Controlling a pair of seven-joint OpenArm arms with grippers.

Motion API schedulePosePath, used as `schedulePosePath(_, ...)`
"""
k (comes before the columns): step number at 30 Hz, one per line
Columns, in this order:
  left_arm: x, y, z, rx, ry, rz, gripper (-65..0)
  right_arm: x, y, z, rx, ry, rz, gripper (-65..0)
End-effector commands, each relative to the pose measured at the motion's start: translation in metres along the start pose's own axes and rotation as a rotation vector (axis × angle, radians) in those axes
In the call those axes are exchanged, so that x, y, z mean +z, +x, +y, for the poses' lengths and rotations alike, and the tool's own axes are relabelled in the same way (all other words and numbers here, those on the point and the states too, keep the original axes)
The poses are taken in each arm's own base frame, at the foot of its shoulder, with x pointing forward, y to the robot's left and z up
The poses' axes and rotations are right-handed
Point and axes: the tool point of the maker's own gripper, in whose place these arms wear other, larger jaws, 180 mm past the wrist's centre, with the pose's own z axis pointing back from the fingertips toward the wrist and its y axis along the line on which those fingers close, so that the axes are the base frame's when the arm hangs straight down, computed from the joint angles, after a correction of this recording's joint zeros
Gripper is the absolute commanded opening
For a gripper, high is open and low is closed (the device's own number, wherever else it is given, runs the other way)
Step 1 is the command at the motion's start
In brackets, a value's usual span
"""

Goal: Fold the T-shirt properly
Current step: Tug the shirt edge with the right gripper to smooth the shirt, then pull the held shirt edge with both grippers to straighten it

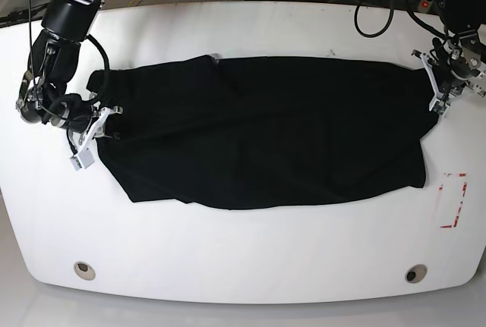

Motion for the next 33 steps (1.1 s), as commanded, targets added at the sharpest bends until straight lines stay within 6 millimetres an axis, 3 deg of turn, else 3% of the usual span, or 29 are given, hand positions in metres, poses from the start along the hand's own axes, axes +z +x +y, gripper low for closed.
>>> schedulePosePath(1, 0.007, 0.008, 0.016, -0.012, 0.043, -0.018, -60.6, 0.008, 0.018, -0.01, 0.037, -0.056, -0.039, -62.9)
schedulePosePath(8, 0.008, 0.018, 0.022, -0.006, 0.055, -0.041, -60.1, 0.014, 0.001, -0.039, 0.066, -0.209, 0.05, -29.6)
schedulePosePath(10, 0.009, 0.025, 0.026, -0.002, 0.064, -0.053, -60.0, 0.025, -0.006, -0.044, 0.087, -0.239, 0.065, -25.0)
schedulePosePath(14, 0.01, 0.029, 0.028, -0.002, 0.07, -0.062, -56.7, 0.041, -0.019, -0.039, 0.155, -0.283, 0.083, -24.3)
schedulePosePath(19, 0.02, 0.054, 0.028, -0.007, 0.095, -0.134, -35.1, 0.061, -0.047, -0.04, 0.139, -0.33, 0.099, -24.3)
schedulePosePath(22, 0.033, 0.064, 0.035, 0.006, 0.134, -0.176, -26.2, 0.064, -0.064, -0.043, 0.086, -0.342, 0.102, -24.3)
schedulePosePath(29, 0.056, 0.07, 0.047, 0.085, 0.21, -0.24, -17.6, 0.056, -0.093, -0.035, 0.032, -0.324, 0.138, -24.1)
schedulePosePath(33, 0.053, 0.051, 0.053, 0.139, 0.211, -0.19, -15.6, 0.045, -0.101, -0.027, 0.004, -0.3, 0.138, -24.1)
